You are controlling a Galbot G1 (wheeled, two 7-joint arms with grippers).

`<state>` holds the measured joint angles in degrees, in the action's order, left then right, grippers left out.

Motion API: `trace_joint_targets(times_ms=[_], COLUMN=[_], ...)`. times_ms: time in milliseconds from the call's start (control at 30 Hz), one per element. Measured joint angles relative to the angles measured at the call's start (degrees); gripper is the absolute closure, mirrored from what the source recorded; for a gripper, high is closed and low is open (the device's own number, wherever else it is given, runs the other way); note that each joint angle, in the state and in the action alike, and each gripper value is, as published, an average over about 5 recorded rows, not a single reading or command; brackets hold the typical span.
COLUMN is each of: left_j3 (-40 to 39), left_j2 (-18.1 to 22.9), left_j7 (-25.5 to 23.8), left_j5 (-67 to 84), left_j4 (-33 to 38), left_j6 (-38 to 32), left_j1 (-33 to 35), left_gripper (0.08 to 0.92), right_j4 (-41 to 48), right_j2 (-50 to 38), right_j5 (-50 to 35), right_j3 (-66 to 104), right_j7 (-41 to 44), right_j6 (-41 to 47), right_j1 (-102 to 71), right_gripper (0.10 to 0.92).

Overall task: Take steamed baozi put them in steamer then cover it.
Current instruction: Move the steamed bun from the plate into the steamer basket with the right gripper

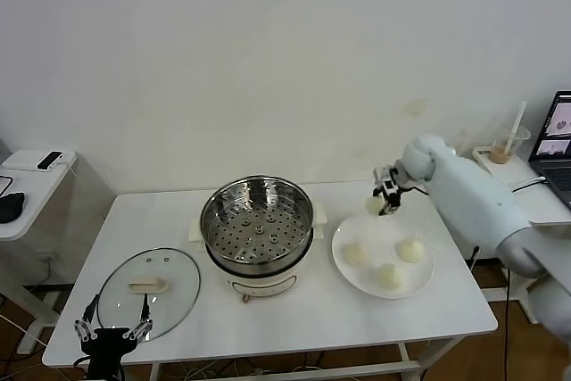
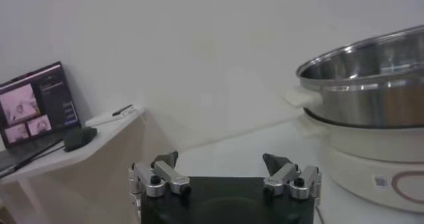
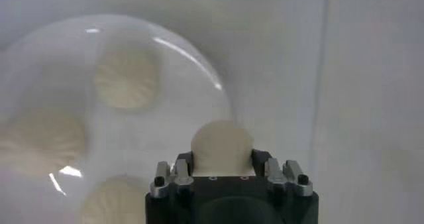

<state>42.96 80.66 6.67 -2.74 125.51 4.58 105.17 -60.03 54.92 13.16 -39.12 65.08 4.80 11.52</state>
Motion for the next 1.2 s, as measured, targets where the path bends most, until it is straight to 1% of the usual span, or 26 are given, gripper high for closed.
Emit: trace_joint_targets(times_ms=[300,467,633,767,933,1200], left_j3=[0.13,0.56,0.88,1.32,2.09,3.24], left_j2=[-0.45,-0.52,-0.72,-0.83,-0.78,-0.47], left_j7=[0.05,-0.03,-0.07,-0.08,-0.1,-0.03], left_j5=[0.43,0.7,1.12,1.45,1.6,1.73], left_j4=[-0.13,-0.1,0.19,0.66,0.92,0.6], left_j6=[-0.14,-0.05,0.07,0.11,0.14,-0.01], left_j1=[0.1,0.09,0.46,0.79,0.95,1.4], left_gripper=[0.177,0.177,0.177,0.177,0.177,0.177], right_j4=[-6.66,-8.04,-7.88,-6.64,-4.11,2.85], right_j2=[0.93,4.33,9.06,13.02,17.59,24.09], right_j5=[-10.31,-14.53,-16.9,-17.03,-15.2,-8.32], right_j3=[-8.12,-12.54,-16.93,-19.83,-22.67,-24.3], right_j7=[-1.37,-2.49,-3.39,-4.32,-5.77,-9.19], right_j6=[0.95,0.11,-2.01,-4.66,-8.87,-18.02], right_j1=[9.13,13.43,15.85,16.37,15.89,13.03], right_gripper=[0.465,0.468,0.473,0.474,0.474,0.475])
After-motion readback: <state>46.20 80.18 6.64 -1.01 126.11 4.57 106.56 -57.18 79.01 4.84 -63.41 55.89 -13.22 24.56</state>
